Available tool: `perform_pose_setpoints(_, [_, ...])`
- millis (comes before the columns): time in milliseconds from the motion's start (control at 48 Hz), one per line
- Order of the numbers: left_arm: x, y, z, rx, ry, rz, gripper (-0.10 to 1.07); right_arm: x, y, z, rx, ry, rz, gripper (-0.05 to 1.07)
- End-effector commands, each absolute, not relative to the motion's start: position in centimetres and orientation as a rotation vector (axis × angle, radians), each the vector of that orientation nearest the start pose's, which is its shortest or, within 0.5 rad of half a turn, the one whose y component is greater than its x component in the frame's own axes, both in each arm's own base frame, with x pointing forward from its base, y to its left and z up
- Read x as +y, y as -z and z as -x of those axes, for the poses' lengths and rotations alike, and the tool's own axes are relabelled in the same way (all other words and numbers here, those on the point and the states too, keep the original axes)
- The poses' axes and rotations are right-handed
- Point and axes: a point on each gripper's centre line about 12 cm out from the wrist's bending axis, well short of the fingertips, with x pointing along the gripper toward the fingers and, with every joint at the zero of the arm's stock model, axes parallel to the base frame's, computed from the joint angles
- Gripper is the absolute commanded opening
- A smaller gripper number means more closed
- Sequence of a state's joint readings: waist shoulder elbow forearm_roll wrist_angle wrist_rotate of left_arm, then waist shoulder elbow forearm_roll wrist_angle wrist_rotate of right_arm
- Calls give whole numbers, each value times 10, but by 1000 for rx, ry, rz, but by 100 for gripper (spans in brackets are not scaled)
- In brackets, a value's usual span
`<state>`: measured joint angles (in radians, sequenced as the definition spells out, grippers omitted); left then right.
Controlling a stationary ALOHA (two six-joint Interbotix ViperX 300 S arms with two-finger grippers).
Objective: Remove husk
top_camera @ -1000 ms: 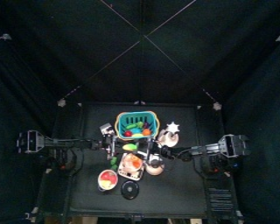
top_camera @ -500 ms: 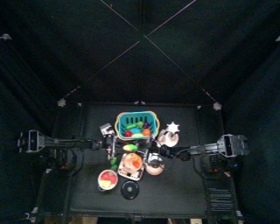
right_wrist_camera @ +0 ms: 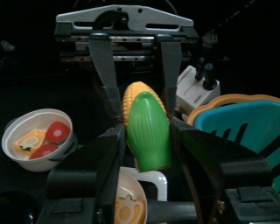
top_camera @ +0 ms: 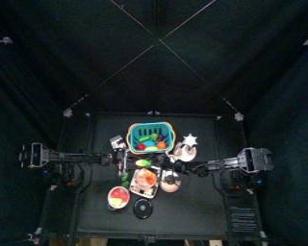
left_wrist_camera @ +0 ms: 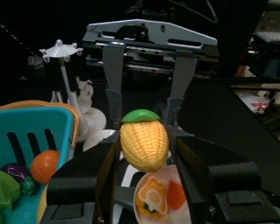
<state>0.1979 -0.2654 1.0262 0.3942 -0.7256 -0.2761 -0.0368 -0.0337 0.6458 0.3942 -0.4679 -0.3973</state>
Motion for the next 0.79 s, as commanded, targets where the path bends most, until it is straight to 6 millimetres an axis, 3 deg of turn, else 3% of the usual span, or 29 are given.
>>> perform_pose_setpoints(0, [29,-229,-314,30,70,-16,59,-40,-251,-411,141,219,50,58])
perform_pose_setpoints(146, [31,-226,-312,37,64,-14,59,-40,-252,-409,138,219,52,49])
perform_pose_setpoints(542, [33,-223,-309,46,56,-12,59,-40,-258,-405,117,224,54,46])
perform_pose_setpoints(771, [33,-221,-309,51,56,-11,59,-41,-263,-402,88,233,57,39])
